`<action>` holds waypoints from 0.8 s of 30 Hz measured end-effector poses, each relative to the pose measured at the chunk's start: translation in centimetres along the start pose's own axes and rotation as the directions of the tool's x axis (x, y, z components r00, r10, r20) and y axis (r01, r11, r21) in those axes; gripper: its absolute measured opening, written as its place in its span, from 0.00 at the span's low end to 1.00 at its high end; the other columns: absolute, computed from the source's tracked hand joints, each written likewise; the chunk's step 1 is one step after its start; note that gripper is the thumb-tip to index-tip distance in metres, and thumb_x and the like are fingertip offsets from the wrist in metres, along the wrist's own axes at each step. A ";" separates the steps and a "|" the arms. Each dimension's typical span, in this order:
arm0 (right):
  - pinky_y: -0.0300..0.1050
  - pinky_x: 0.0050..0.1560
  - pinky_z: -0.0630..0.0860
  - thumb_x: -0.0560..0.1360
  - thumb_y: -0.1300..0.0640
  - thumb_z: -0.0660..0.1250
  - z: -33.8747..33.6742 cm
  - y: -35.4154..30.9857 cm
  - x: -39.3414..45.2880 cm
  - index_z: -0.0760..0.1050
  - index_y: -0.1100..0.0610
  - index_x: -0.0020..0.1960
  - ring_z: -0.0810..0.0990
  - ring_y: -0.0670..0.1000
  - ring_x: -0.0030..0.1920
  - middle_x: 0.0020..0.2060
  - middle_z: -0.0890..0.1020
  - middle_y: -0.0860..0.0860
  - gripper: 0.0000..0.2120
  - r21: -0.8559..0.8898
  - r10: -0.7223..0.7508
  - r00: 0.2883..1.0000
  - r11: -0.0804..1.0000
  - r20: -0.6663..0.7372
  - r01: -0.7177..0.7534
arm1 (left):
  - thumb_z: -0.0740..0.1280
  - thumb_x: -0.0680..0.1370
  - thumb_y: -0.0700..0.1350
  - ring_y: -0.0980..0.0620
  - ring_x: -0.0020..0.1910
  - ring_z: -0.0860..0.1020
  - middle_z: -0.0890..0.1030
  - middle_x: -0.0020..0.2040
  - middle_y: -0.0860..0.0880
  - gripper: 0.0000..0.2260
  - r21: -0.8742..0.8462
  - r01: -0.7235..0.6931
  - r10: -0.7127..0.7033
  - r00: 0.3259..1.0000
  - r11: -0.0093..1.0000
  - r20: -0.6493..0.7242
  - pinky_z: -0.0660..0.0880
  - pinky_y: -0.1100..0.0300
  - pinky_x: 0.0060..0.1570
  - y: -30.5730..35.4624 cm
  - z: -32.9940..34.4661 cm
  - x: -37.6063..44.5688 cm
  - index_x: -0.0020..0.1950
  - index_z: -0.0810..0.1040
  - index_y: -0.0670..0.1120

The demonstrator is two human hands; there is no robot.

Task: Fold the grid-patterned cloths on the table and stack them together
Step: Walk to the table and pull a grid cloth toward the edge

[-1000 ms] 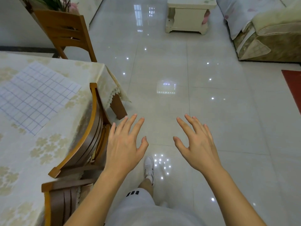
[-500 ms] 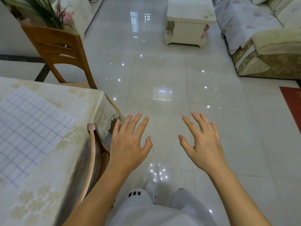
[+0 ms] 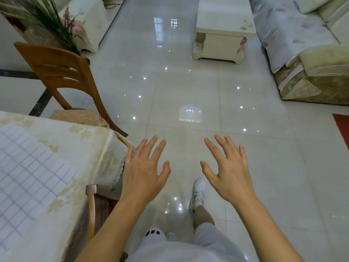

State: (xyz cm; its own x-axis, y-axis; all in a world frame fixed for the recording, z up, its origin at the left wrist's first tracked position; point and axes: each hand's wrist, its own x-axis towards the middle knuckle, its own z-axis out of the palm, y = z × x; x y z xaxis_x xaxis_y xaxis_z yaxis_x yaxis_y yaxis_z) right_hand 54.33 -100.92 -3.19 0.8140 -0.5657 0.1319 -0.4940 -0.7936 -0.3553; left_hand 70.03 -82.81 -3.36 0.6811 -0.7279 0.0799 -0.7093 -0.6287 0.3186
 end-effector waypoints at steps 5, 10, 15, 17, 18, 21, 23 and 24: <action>0.64 0.77 0.52 0.78 0.39 0.54 0.5 3.2 7.2 0.65 0.48 0.76 0.57 0.55 0.79 0.76 0.66 0.52 0.29 0.027 -0.049 0.998 0.998 0.026 0.049 | 0.55 0.80 0.58 0.48 0.78 0.61 0.65 0.78 0.50 0.26 0.010 0.048 -0.047 0.998 0.999 -0.041 0.58 0.40 0.75 0.8 0.7 6.7 0.77 0.65 0.52; 0.63 0.77 0.51 0.79 0.38 0.54 0.3 6.7 15.5 0.65 0.47 0.76 0.57 0.54 0.79 0.77 0.65 0.52 0.29 0.063 -0.115 0.991 0.992 0.064 0.111 | 0.53 0.81 0.59 0.49 0.78 0.59 0.64 0.78 0.51 0.26 0.087 0.137 -0.136 0.990 0.987 -0.023 0.53 0.44 0.77 2.8 1.7 13.3 0.78 0.62 0.54; 0.64 0.77 0.55 0.78 0.38 0.53 0.3 9.4 23.2 0.66 0.48 0.76 0.59 0.55 0.78 0.76 0.66 0.53 0.29 0.086 -0.227 0.969 0.972 0.099 0.219 | 0.51 0.80 0.59 0.49 0.78 0.61 0.65 0.78 0.50 0.26 0.079 0.251 -0.250 0.968 0.965 -0.022 0.52 0.46 0.77 4.4 2.3 18.3 0.78 0.64 0.54; 0.63 0.77 0.55 0.78 0.38 0.53 0.8 9.6 26.1 0.66 0.49 0.76 0.60 0.56 0.78 0.76 0.66 0.53 0.29 0.094 -0.268 0.957 0.962 0.115 0.258 | 0.52 0.80 0.59 0.48 0.77 0.62 0.66 0.77 0.50 0.26 0.078 0.305 -0.302 0.952 0.949 -0.045 0.54 0.45 0.77 4.2 2.1 19.1 0.77 0.65 0.53; 0.63 0.77 0.54 0.78 0.38 0.53 1.2 9.4 27.3 0.66 0.49 0.76 0.60 0.56 0.78 0.76 0.66 0.53 0.29 0.101 -0.287 0.949 0.956 0.129 0.275 | 0.52 0.80 0.58 0.47 0.77 0.63 0.66 0.77 0.50 0.25 0.085 0.331 -0.327 0.943 0.940 -0.055 0.54 0.45 0.76 4.0 2.0 19.3 0.77 0.66 0.53; 0.63 0.77 0.54 0.78 0.37 0.53 2.6 7.7 30.4 0.68 0.49 0.75 0.60 0.56 0.78 0.76 0.67 0.53 0.29 0.142 -0.359 0.917 0.930 0.172 0.338 | 0.54 0.80 0.57 0.47 0.76 0.63 0.67 0.76 0.49 0.25 0.105 0.419 -0.413 0.907 0.902 -0.079 0.58 0.42 0.75 2.9 1.3 19.5 0.76 0.67 0.52; 0.64 0.76 0.55 0.78 0.38 0.53 3.7 6.0 31.8 0.70 0.50 0.74 0.62 0.56 0.77 0.74 0.69 0.53 0.29 0.177 -0.423 0.887 0.902 0.186 0.393 | 0.53 0.80 0.57 0.47 0.76 0.63 0.67 0.77 0.49 0.25 0.105 0.483 -0.474 0.875 0.869 -0.101 0.58 0.42 0.75 2.1 1.0 19.4 0.76 0.67 0.51; 0.65 0.76 0.56 0.78 0.38 0.53 4.3 5.2 32.4 0.70 0.50 0.73 0.62 0.56 0.77 0.74 0.70 0.53 0.29 0.194 -0.457 0.867 0.885 0.197 0.422 | 0.53 0.80 0.57 0.47 0.76 0.63 0.67 0.77 0.49 0.25 0.097 0.516 -0.505 0.855 0.851 -0.115 0.57 0.43 0.76 1.6 0.8 19.2 0.76 0.67 0.51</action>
State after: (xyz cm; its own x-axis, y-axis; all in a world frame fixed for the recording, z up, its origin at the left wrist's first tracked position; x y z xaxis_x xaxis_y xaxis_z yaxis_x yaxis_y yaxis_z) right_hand 79.50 -122.37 -4.76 0.9920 -0.0838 0.0942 -0.0343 -0.8983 -0.4380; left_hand 81.82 -98.06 -2.07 0.9618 -0.2734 0.0159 -0.2700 -0.9372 0.2206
